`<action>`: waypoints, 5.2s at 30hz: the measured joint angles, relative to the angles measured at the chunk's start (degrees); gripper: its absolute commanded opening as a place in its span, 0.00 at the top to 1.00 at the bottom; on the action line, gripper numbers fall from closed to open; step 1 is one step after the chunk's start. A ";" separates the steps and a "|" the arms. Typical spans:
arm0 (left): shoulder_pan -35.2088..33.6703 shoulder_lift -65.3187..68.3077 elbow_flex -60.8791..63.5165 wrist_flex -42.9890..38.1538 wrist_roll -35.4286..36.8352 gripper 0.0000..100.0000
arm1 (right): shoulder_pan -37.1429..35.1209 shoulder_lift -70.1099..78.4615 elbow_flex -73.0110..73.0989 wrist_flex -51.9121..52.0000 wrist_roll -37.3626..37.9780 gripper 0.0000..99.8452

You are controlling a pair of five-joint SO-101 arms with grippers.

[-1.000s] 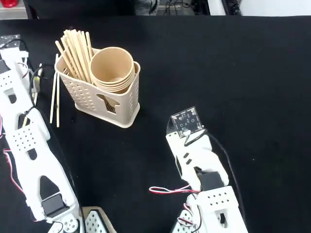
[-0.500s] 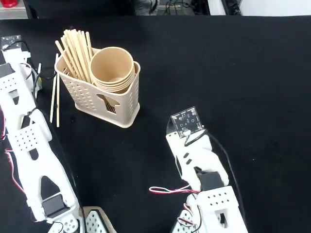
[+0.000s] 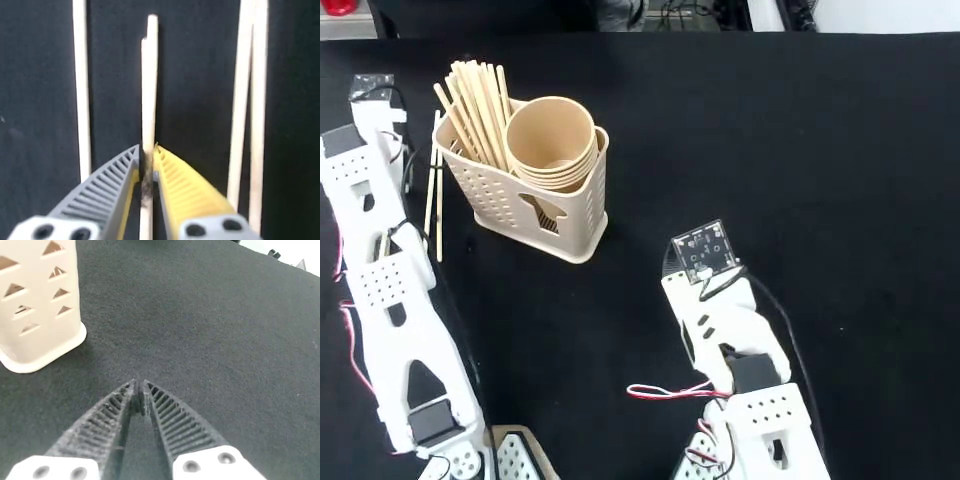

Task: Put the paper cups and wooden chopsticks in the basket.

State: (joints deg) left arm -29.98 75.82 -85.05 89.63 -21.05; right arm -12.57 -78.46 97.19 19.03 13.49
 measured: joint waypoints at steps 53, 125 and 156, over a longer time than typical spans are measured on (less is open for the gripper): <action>19.69 -101.19 25.14 7.30 25.41 0.97 | 0.00 0.00 0.00 0.00 0.00 0.98; 1.05 -81.93 62.07 -11.08 12.66 0.77 | 0.00 0.00 0.00 0.00 0.00 0.98; -1.14 -0.09 0.35 -6.68 6.59 0.97 | 0.00 0.00 0.00 0.00 0.00 0.98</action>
State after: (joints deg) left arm -31.12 75.74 -84.70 82.95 -14.46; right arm -12.57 -78.46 97.19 19.03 13.49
